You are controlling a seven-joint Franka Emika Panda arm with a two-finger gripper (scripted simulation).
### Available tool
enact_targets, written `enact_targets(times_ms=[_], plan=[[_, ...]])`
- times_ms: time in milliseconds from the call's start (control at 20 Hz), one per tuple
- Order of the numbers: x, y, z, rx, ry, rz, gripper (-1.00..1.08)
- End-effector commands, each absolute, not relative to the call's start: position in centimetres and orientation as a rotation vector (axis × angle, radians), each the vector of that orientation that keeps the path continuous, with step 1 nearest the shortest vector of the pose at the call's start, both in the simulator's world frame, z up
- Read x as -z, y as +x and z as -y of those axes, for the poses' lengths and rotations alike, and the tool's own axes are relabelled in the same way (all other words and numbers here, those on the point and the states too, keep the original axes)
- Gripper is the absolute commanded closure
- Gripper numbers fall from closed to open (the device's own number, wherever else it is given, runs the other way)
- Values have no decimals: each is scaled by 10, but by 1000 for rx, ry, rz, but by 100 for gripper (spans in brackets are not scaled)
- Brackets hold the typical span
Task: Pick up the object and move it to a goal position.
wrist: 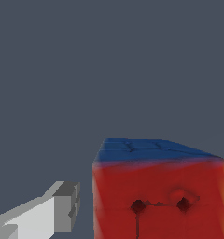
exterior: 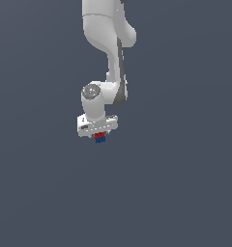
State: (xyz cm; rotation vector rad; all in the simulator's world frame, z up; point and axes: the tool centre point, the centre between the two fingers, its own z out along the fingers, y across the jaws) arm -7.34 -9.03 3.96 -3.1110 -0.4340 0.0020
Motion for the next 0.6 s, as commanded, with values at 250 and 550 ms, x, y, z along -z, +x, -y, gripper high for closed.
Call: enact_targets(times_ms=[250, 550], plan=[[-33, -73, 91, 0, -3111, 434, 108], [-33, -73, 91, 0, -3111, 434, 108]])
